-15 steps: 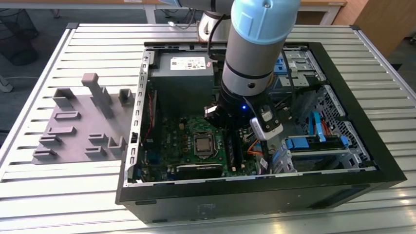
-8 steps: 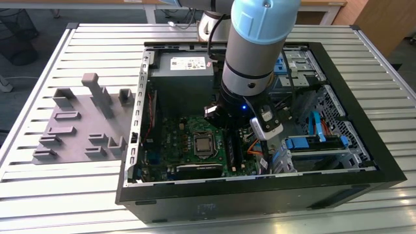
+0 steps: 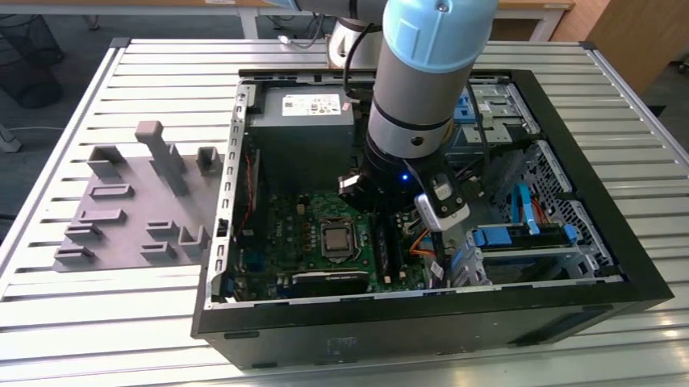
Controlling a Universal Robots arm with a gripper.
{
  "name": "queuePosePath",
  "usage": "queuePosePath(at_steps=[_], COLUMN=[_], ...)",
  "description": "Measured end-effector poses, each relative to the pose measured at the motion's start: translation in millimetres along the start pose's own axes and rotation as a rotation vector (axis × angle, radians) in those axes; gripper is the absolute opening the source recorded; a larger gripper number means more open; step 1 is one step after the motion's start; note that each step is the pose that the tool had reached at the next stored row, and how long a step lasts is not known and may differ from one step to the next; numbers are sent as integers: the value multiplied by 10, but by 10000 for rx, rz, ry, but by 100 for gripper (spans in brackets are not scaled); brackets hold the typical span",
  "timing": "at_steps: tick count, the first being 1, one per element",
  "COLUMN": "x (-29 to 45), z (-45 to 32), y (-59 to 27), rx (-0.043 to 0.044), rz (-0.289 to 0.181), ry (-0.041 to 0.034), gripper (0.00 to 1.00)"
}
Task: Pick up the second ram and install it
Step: 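Insert the second ram into the second slot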
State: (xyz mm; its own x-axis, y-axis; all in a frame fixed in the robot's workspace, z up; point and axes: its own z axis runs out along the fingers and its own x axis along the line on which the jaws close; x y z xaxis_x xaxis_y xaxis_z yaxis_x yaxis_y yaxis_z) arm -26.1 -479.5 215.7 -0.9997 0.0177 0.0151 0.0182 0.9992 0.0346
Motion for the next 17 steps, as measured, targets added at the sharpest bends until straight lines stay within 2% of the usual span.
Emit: queuePosePath(at_steps=[3,17], x=[0,-1], z=[0,40], y=[0,-18], rx=[4,3], rz=[-213,-185], ry=[8,15], gripper=[14,14])
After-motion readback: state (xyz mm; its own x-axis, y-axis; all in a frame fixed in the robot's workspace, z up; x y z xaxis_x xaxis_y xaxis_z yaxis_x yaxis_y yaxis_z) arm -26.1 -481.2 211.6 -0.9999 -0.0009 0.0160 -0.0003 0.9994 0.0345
